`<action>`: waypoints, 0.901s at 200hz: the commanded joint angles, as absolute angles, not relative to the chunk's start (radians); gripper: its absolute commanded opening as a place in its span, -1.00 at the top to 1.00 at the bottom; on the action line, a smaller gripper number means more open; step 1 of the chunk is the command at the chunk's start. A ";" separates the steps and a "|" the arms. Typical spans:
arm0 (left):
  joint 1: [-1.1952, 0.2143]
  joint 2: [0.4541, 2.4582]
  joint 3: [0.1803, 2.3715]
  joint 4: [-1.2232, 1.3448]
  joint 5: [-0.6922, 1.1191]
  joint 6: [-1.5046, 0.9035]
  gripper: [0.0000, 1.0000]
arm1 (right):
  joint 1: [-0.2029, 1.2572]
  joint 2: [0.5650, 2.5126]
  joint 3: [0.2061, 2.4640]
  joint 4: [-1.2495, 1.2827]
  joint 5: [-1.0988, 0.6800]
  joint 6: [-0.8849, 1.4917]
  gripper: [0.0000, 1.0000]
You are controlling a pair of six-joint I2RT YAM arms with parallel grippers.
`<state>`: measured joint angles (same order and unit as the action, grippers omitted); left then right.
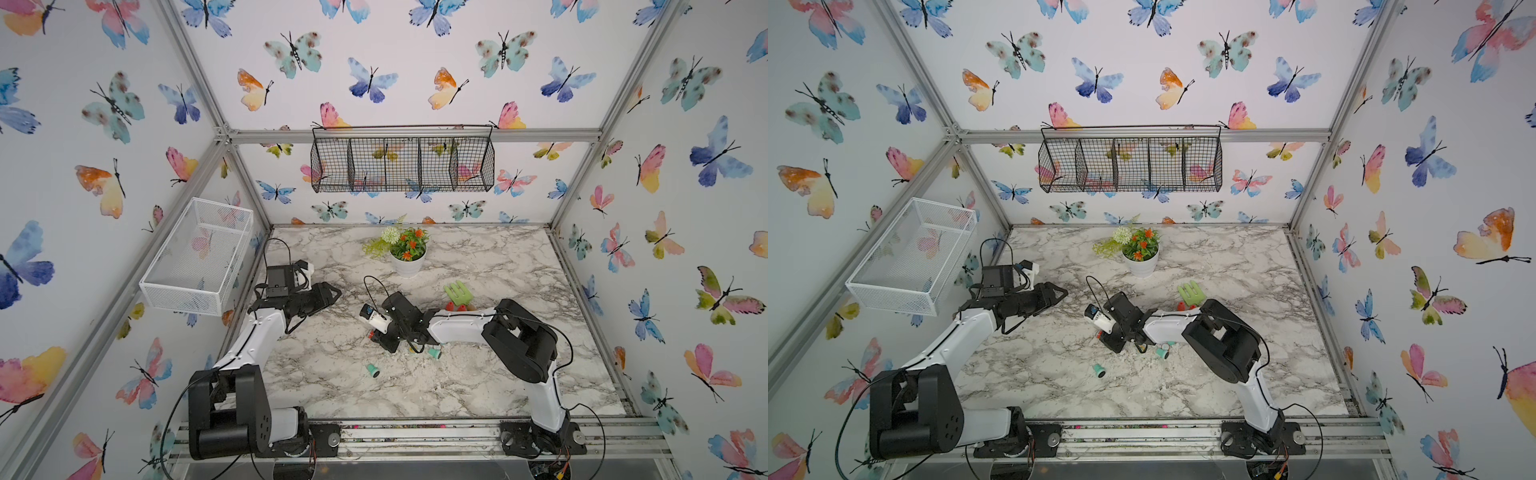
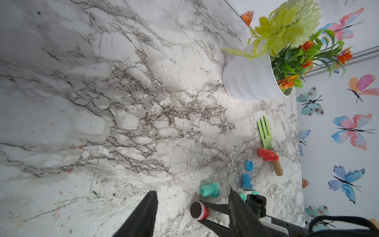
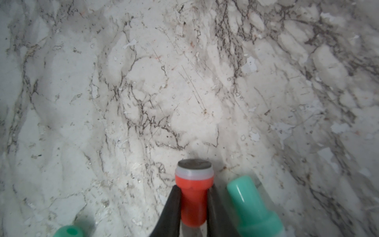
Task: Close the stamp cap
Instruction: Pick up the stamp from the center of the board.
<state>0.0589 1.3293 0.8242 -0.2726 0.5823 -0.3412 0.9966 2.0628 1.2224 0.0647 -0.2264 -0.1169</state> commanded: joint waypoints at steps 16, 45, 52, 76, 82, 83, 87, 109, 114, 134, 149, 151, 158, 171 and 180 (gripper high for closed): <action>0.066 1.299 0.805 -0.268 0.606 -0.342 -0.16 | 1.004 2.005 1.206 0.072 -0.243 -0.113 0.66; 0.063 1.280 0.792 -0.267 0.617 -0.344 -0.16 | 1.004 1.912 1.144 0.116 -0.256 -0.126 0.71; 0.061 1.274 0.789 -0.268 0.623 -0.345 -0.16 | 1.003 1.890 1.130 0.119 -0.249 -0.131 0.72; 0.033 1.244 0.788 -0.275 0.665 -0.373 -0.16 | 1.003 1.794 1.078 0.108 -0.175 -0.172 0.77; 0.017 1.234 0.794 -0.282 0.670 -0.382 -0.16 | 1.003 1.767 1.064 0.105 -0.163 -0.195 0.79; 0.013 1.231 0.796 -0.282 0.669 -0.383 -0.16 | 1.003 1.762 1.060 0.104 -0.160 -0.199 0.79; 0.001 1.223 0.802 -0.290 0.667 -0.389 -0.16 | 1.003 1.744 1.048 0.105 -0.154 -0.214 0.80; -0.114 1.180 0.858 -0.337 0.629 -0.425 -0.17 | 1.003 1.624 0.964 0.144 -0.102 -0.293 0.84; -0.144 1.174 0.871 -0.344 0.623 -0.436 -0.17 | 1.003 1.597 0.946 0.152 -0.088 -0.307 0.85; -0.257 1.150 0.931 -0.371 0.594 -0.468 -0.18 | 1.003 1.491 0.887 0.179 -0.033 -0.352 0.89; -0.329 1.143 0.982 -0.390 0.585 -0.488 -0.20 | 1.003 1.413 0.845 0.197 0.003 -0.378 0.90; -0.339 1.143 0.989 -0.392 0.582 -0.491 -0.21 | 1.004 1.404 0.840 0.199 0.010 -0.381 0.90; -0.371 1.143 1.012 -0.399 0.576 -0.501 -0.22 | 1.003 1.369 0.823 0.206 0.023 -0.394 0.91; -0.429 1.148 1.050 -0.403 0.569 -0.522 -0.25 | 1.003 1.310 0.792 0.223 0.046 -0.411 0.91; -0.464 1.155 1.072 -0.403 0.564 -0.535 -0.26 | 1.003 1.274 0.773 0.235 0.056 -0.418 0.91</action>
